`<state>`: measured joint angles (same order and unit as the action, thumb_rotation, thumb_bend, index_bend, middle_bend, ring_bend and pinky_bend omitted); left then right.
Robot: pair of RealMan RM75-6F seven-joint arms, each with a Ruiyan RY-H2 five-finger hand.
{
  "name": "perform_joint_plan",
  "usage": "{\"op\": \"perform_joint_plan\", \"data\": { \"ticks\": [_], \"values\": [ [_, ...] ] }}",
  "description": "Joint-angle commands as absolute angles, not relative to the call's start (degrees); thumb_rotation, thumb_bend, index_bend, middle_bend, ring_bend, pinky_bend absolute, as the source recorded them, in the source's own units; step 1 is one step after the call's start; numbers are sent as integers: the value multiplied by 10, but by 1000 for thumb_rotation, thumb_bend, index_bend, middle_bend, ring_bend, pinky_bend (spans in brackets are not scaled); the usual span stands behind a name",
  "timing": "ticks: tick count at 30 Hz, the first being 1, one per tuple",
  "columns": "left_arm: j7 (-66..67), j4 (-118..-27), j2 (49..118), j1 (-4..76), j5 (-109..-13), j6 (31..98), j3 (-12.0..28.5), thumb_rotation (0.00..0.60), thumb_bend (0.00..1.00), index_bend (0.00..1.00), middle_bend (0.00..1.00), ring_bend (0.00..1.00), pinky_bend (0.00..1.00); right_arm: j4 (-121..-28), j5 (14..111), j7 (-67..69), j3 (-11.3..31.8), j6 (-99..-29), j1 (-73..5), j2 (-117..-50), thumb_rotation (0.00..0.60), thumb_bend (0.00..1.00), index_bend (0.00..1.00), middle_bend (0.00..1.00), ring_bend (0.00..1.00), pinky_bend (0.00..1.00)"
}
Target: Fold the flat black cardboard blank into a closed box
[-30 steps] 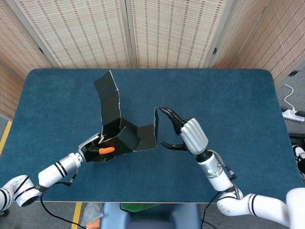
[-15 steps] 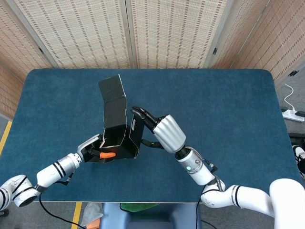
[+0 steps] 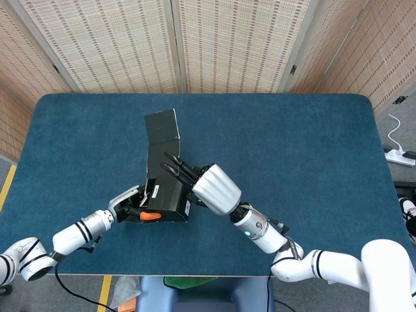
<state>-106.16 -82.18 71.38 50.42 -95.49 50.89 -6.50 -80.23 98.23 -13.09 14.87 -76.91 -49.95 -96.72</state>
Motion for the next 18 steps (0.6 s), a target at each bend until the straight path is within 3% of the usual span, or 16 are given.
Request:
{"op": "perform_joint_plan", "data": {
  "ticks": [1, 7, 13, 18],
  "values": [
    [-1070, -817, 714, 506, -958, 510, -69, 600, 209, 360, 398, 654, 861, -780, 999, -132, 138, -775, -504, -975, 600, 0, 5, 91, 663, 1000],
    [-1046, -801, 722, 510, -956, 501, -74, 600, 210, 358, 390, 649, 860, -765, 1007, -137, 128, -760, -516, -982, 600, 0, 254, 340, 715, 1000],
    [-993, -782, 738, 512, -949, 486, -77, 600, 210, 349, 375, 640, 856, -732, 1030, -152, 102, -742, -528, -992, 600, 3, 422, 442, 742, 1000],
    [-935, -772, 757, 512, -939, 471, -76, 600, 210, 348, 373, 639, 855, -692, 1039, -157, 80, -727, -532, -1007, 600, 18, 450, 459, 747, 1000]
  ]
}}
